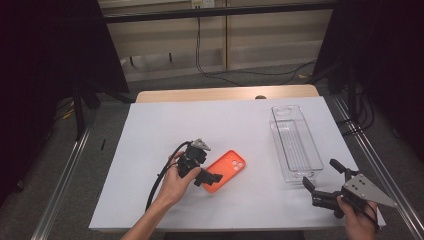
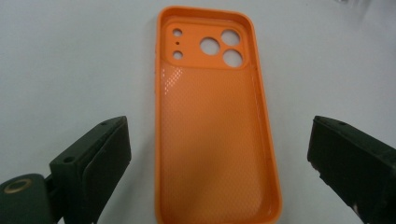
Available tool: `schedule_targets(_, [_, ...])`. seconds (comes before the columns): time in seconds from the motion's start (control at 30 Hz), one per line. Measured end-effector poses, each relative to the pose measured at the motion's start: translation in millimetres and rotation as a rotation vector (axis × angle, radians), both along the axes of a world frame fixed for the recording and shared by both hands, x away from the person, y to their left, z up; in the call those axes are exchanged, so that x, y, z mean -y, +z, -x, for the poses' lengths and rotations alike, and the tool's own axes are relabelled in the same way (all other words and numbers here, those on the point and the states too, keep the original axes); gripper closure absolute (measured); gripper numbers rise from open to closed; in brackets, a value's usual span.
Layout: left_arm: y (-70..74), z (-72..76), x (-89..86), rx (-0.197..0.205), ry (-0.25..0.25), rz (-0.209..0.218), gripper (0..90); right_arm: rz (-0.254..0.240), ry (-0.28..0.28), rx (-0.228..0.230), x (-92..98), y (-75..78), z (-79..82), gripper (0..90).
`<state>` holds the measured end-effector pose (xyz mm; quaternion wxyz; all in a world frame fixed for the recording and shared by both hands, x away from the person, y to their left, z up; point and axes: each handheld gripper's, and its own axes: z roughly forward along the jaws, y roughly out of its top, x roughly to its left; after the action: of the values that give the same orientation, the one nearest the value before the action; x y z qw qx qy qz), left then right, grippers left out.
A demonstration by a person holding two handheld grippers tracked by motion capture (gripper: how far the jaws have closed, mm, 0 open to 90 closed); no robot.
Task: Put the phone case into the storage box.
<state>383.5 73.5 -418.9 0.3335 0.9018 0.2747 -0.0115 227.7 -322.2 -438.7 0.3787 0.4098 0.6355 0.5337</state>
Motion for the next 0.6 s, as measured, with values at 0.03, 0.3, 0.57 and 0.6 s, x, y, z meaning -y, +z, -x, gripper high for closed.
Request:
schedule_targets(0.03, [-0.1, 0.1, 2.3, 0.007, -0.002, -0.008, 5.5, 0.001, 0.001, 0.001, 0.1, 0.0, -0.1, 0.0])
schedule_targets(0.3, [-5.4, -8.6, 15.0, 0.027, 0.021, -0.071, 3.8, -0.001, 0.001, -0.002, 0.2, -0.4, -1.1, 0.0])
schedule_targets(0.57, [-13.3, -15.5, 21.3, 0.007, 0.001, -0.094, 6.6, -0.003, 0.001, -0.007, -0.6, -0.6, -1.6, 0.0])
schedule_targets(0.6, [-14.8, -15.6, 22.8, 0.013, 0.002, -0.097, 6.1, -0.002, 0.002, -0.008, -0.7, -0.6, -1.8, 0.0])
